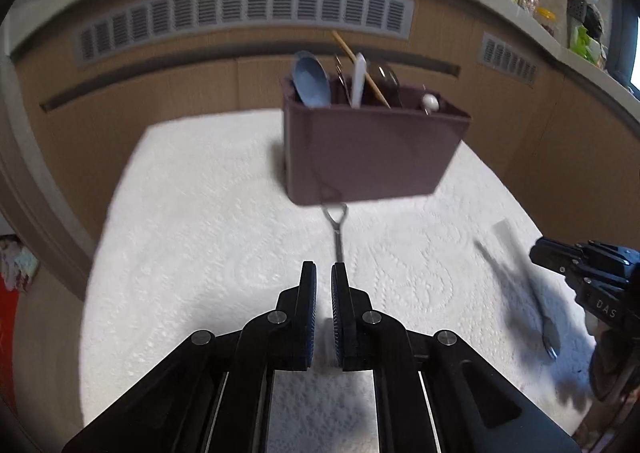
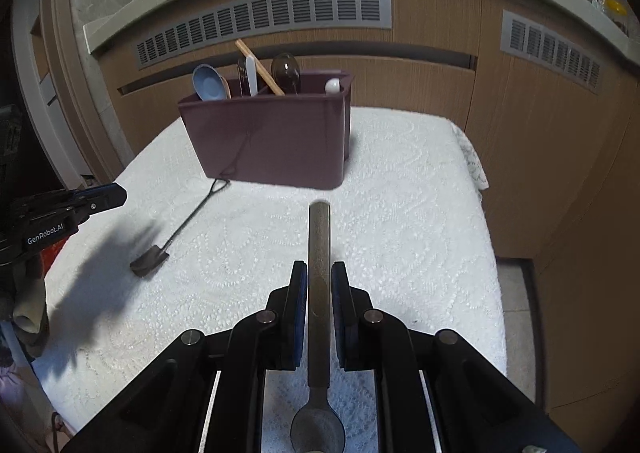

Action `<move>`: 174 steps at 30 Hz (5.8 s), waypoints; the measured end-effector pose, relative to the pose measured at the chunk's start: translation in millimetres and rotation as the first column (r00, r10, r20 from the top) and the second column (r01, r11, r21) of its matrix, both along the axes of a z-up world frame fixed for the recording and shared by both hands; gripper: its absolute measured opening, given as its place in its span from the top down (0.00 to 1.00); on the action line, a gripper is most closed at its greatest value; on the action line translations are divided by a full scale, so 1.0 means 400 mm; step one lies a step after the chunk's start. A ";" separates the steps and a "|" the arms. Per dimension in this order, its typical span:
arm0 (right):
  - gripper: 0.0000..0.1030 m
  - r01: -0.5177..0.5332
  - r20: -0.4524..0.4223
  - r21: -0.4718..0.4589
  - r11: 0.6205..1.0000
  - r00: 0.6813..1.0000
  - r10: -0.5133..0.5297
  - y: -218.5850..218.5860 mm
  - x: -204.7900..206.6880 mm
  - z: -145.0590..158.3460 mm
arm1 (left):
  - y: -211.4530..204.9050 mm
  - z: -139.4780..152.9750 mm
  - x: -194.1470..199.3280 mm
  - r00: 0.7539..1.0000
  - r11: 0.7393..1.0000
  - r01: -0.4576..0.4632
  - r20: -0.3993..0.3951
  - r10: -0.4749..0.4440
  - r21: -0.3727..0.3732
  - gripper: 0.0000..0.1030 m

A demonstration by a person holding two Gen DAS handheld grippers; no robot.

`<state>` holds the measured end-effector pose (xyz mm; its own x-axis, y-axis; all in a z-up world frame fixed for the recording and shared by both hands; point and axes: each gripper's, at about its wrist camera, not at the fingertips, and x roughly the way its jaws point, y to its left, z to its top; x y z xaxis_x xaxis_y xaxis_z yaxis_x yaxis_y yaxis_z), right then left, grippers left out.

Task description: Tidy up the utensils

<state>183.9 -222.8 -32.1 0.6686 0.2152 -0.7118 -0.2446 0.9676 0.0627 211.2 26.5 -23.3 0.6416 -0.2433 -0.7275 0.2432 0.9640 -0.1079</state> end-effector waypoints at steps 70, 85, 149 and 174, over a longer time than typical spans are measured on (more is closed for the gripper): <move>0.89 -0.074 0.562 0.155 0.985 0.827 -0.026 0.042 0.164 0.573 | -0.053 0.578 0.122 0.844 0.978 0.093 0.536 0.023 -0.189 0.76; 0.89 -0.077 0.506 0.183 0.980 0.862 -0.026 0.099 0.387 0.485 | -0.042 0.478 0.323 0.897 0.974 0.092 0.443 0.009 -0.206 0.76; 0.07 0.185 0.259 -0.012 0.983 0.950 -0.176 0.036 -0.178 0.154 | -0.089 0.140 -0.273 0.942 0.976 -0.219 0.259 0.211 0.004 0.00; 0.05 0.183 0.265 -0.002 0.983 0.948 -0.176 0.037 -0.187 0.164 | -0.098 0.131 -0.267 0.952 0.979 -0.202 0.239 0.192 0.015 0.00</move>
